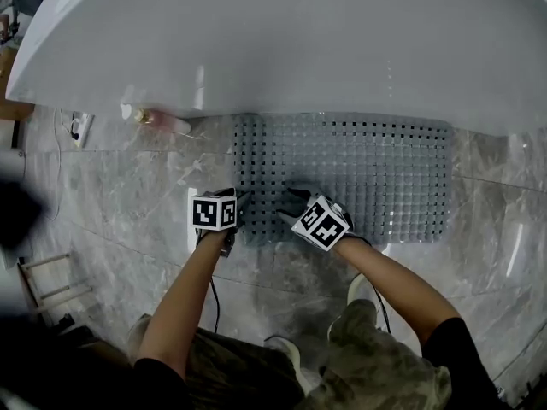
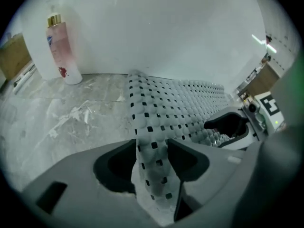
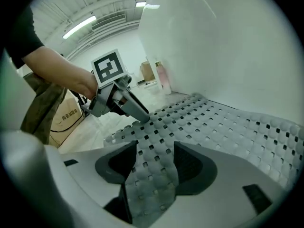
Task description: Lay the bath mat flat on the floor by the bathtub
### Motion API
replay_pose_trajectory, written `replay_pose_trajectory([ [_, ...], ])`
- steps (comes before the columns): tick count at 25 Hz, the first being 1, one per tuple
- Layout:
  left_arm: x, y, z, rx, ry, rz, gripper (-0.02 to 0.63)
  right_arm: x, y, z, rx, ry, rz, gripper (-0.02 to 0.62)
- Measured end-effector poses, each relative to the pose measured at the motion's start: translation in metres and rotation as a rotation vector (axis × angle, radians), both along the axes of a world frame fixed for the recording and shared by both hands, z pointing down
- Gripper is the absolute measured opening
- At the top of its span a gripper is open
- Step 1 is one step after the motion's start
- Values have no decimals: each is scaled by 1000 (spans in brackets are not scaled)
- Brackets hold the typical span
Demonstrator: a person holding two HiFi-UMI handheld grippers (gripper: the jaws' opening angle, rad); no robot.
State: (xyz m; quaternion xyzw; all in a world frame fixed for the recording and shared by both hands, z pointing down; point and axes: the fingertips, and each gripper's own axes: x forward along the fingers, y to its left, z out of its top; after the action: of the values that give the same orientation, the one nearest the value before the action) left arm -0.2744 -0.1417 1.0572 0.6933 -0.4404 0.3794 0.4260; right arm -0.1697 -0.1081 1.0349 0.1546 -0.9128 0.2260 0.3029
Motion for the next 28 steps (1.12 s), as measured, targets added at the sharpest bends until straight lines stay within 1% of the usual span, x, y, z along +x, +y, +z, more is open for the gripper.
replay_pose_trajectory([
  [2, -11, -5, -4, 26, 33, -76, 200, 7, 1, 7, 2, 14, 6, 213],
  [3, -18, -8, -6, 36, 43, -112, 155, 13, 1, 12, 3, 22, 14, 213],
  [5, -33, -8, -6, 26, 49, -141, 140, 23, 1, 18, -4, 38, 28, 213],
  [7, -42, -1, 0, -16, 55, -117, 124, 30, -1, 19, -8, 44, 34, 213],
  [8, -41, 4, 4, -41, 81, -95, 124, 32, -1, 19, -10, 44, 37, 213],
  [10, -35, 14, 9, -79, 171, -78, 119, 35, -1, 18, -12, 38, 46, 213],
  [12, -33, 17, 11, -83, 242, -101, 118, 35, 0, 15, -11, 32, 48, 213],
  [14, -30, 15, 11, -82, 283, -113, 118, 35, 3, 15, -9, 30, 44, 213],
  [18, -9, 16, 10, -107, 326, -67, 100, 36, 14, 20, -24, 43, 19, 213],
  [20, 2, 20, 9, -134, 380, -62, 113, 35, 19, 23, -36, 45, 11, 213],
  [23, 16, 25, 4, -168, 507, -92, 204, 32, 24, 22, -45, 34, 3, 213],
  [25, 21, 25, -1, -163, 568, -109, 228, 29, 25, 18, -32, 12, -1, 213],
  [28, 20, 23, -8, -149, 629, -133, 257, 25, 22, 6, -2, -35, -1, 212],
])
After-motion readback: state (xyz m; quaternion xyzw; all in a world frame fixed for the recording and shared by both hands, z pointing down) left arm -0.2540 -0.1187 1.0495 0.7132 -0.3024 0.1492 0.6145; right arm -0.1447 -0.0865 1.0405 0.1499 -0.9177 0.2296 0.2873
